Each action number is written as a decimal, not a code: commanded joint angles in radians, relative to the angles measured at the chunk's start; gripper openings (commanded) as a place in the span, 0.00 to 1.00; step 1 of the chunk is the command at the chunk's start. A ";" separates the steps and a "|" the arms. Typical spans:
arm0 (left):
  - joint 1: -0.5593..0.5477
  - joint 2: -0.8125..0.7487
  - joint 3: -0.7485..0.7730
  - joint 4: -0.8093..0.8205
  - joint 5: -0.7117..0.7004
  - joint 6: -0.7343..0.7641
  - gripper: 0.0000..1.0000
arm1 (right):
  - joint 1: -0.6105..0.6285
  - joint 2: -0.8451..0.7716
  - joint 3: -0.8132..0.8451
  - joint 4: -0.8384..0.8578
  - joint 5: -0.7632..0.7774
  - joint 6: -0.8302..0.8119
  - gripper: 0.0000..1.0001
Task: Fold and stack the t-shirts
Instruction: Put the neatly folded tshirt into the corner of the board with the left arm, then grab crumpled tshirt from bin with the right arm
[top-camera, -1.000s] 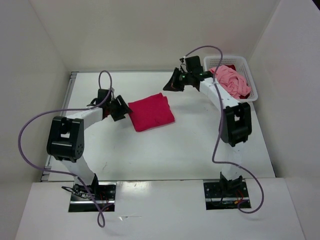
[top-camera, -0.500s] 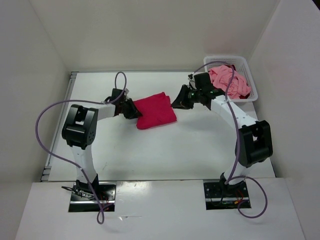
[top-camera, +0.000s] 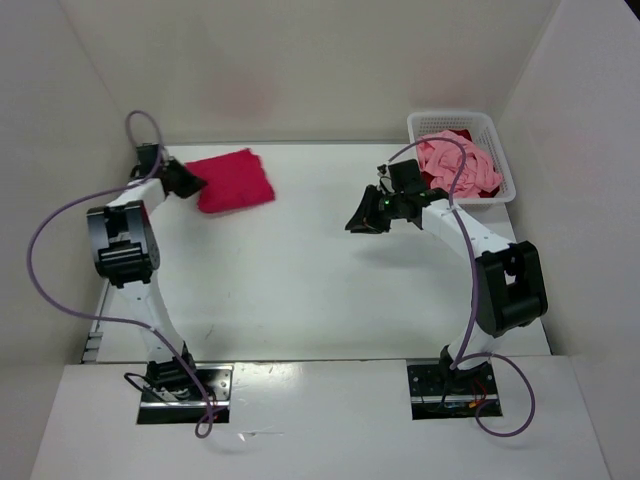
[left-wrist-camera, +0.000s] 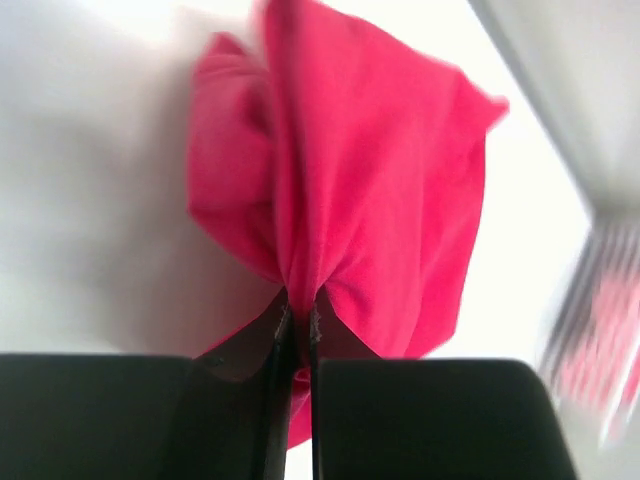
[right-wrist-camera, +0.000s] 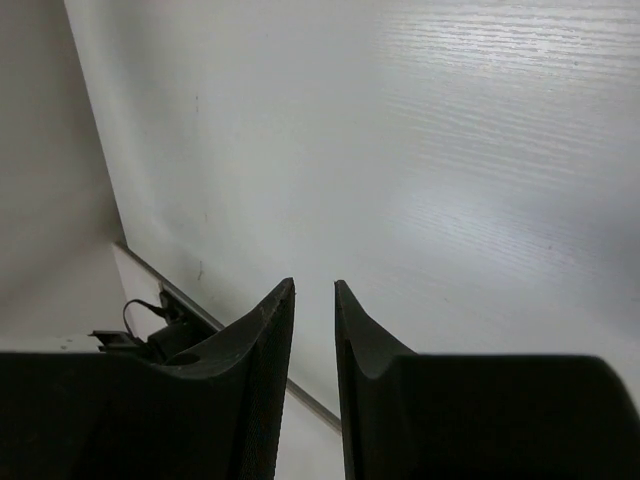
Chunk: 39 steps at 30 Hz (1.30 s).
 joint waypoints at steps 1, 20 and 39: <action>0.154 0.014 0.024 -0.008 -0.047 0.017 0.11 | -0.008 -0.059 -0.016 0.009 -0.016 -0.037 0.28; 0.285 -0.390 -0.426 0.109 -0.162 -0.072 1.00 | -0.008 -0.050 -0.051 0.038 0.059 -0.036 1.00; -0.565 -0.539 -0.522 -0.038 -0.024 0.024 0.46 | -0.143 -0.121 0.214 0.060 0.493 0.064 0.11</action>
